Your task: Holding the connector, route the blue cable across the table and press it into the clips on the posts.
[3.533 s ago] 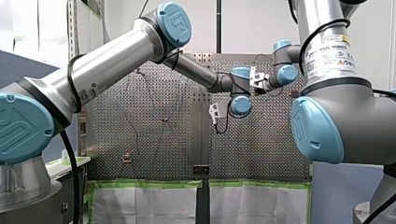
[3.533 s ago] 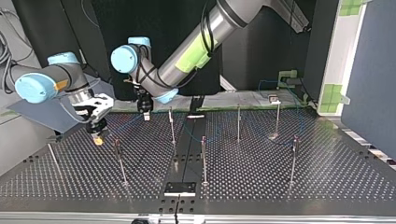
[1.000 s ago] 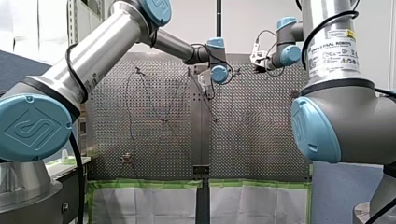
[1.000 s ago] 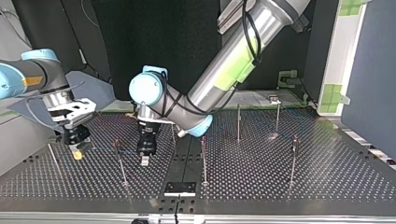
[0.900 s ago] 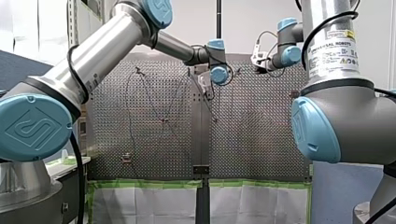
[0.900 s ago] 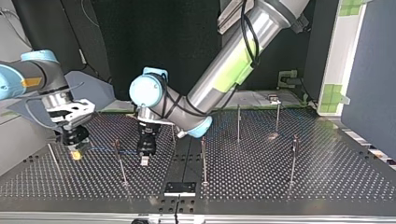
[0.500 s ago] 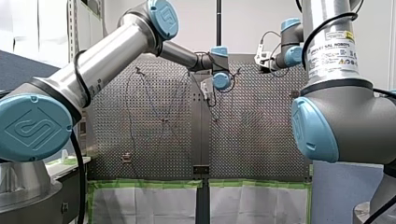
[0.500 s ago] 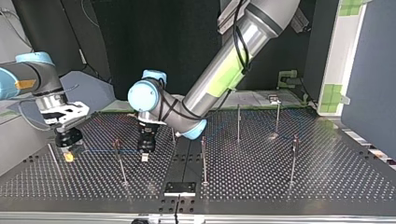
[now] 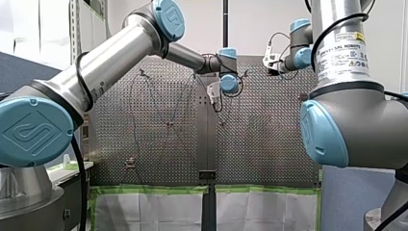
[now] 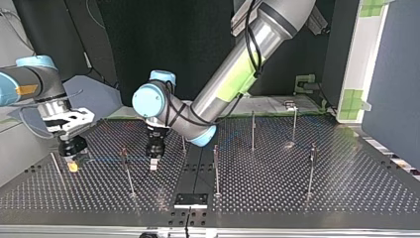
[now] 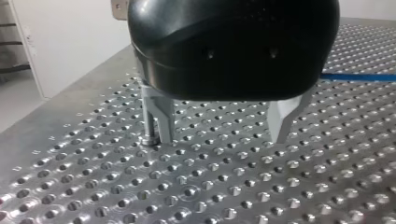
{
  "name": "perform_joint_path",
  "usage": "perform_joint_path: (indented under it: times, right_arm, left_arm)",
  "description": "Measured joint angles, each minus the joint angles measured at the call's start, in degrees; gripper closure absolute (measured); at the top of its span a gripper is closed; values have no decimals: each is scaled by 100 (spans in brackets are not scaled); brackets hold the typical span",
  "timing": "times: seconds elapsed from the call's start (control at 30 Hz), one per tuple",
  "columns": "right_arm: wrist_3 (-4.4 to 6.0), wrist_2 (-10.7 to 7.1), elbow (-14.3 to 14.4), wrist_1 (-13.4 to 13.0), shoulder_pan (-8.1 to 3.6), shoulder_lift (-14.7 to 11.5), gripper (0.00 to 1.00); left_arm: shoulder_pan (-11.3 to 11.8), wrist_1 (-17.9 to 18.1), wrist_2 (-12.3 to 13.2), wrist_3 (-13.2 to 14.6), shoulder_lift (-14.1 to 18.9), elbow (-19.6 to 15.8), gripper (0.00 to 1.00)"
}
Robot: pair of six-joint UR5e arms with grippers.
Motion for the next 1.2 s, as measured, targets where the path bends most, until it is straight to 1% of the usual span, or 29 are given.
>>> perform_joint_path:
  times: [0.17, 0.33, 0.43, 0.53, 0.73, 0.87, 0.97, 1.2]
  right_arm:
    - [-12, -14, 1, 1, 0, 0, 100]
    - [-15, -16, 4, 7, 0, 1, 100]
    - [-18, -17, 4, 8, 0, 2, 100]
    - [-21, -17, 4, 10, 0, 2, 100]
    - [-34, -17, 4, 16, 11, 2, 100]
    - [-40, -17, 3, 22, 16, 3, 100]
    - [-41, -17, 3, 25, 17, 3, 100]
    - [-42, -17, 5, 26, 6, 3, 100]
  left_arm:
    - [-35, -241, -128, -47, 6, 0, 0]
    - [-90, -535, -301, -191, 58, -16, 0]
    - [-147, -696, -382, -279, 151, -94, 0]
    - [-205, -769, -385, -321, 298, -239, 0]
    - [-324, -550, -179, -354, 618, -557, 0]
    - [-439, -343, -137, -355, 832, -771, 0]
    - [-569, -200, -194, -369, 990, -929, 0]
    - [-908, 142, -513, -395, 1351, -1290, 0]
